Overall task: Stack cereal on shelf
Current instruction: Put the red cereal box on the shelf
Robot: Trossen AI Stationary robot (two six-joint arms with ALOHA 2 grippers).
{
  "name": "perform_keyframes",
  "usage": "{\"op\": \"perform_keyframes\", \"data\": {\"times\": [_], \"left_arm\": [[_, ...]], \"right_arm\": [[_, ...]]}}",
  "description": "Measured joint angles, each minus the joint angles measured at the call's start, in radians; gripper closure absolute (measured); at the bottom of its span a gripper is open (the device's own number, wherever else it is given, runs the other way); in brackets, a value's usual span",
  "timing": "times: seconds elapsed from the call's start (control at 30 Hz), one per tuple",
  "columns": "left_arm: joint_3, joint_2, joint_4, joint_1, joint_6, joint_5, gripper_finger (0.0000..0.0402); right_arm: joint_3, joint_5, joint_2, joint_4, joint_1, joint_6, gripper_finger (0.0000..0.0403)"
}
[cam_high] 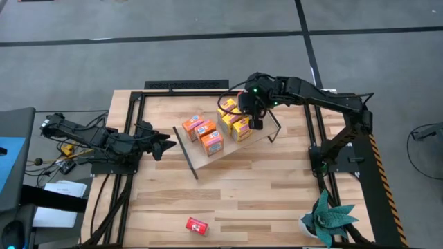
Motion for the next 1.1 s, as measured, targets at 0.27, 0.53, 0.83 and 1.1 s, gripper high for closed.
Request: {"op": "perform_keyframes", "data": {"times": [0.27,0.53,0.83,1.1], "left_arm": [[0.000,0.000,0.000,0.000,0.003,0.000,0.0097],[0.000,0.000,-0.003,0.000,0.009,0.000,0.0097],[0.000,0.000,-0.004,0.000,0.037,0.000,0.0097],[0.000,0.000,-0.004,0.000,0.045,0.000,0.0097]], "right_arm": [[0.084,0.078,-0.005,-0.069,0.030,0.007,0.0384],[0.104,0.090,-0.006,-0.299,0.097,0.102,0.0374],[0.085,0.131,-0.005,-0.307,0.122,0.143,0.0385],[0.085,0.131,-0.005,-0.195,0.121,0.150,0.0367]]}}
